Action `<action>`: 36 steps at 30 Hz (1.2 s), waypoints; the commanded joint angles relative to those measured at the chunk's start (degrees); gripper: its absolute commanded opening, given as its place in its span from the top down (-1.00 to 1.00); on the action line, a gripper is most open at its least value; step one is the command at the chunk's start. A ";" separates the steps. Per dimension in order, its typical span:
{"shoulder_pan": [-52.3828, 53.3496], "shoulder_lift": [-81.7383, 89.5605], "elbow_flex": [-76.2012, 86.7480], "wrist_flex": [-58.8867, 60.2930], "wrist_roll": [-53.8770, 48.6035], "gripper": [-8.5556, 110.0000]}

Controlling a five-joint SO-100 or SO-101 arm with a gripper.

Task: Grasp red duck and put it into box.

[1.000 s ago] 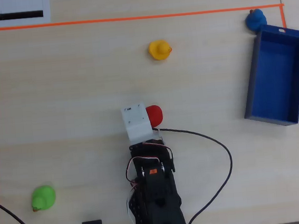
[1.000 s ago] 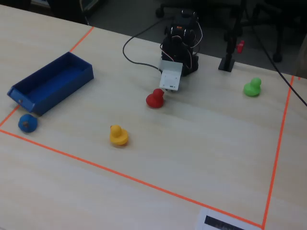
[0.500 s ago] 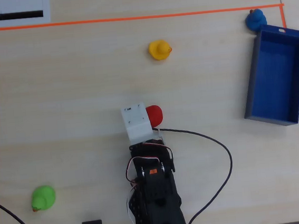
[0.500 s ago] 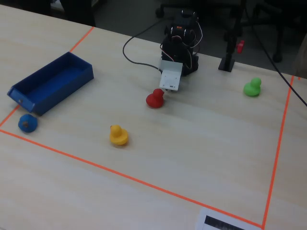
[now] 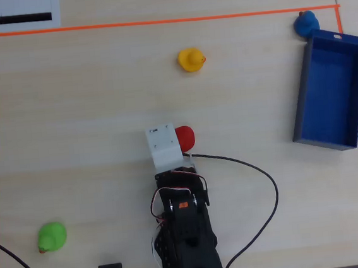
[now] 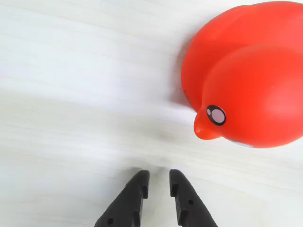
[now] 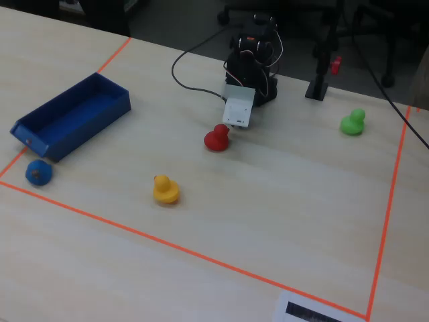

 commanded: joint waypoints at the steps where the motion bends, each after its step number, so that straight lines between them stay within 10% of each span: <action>1: -0.26 -0.09 -0.44 1.23 0.26 0.81; 17: 7.82 -5.63 -6.86 -5.98 -0.53 0.85; 36: 11.69 -47.46 -47.72 -2.99 -0.79 0.43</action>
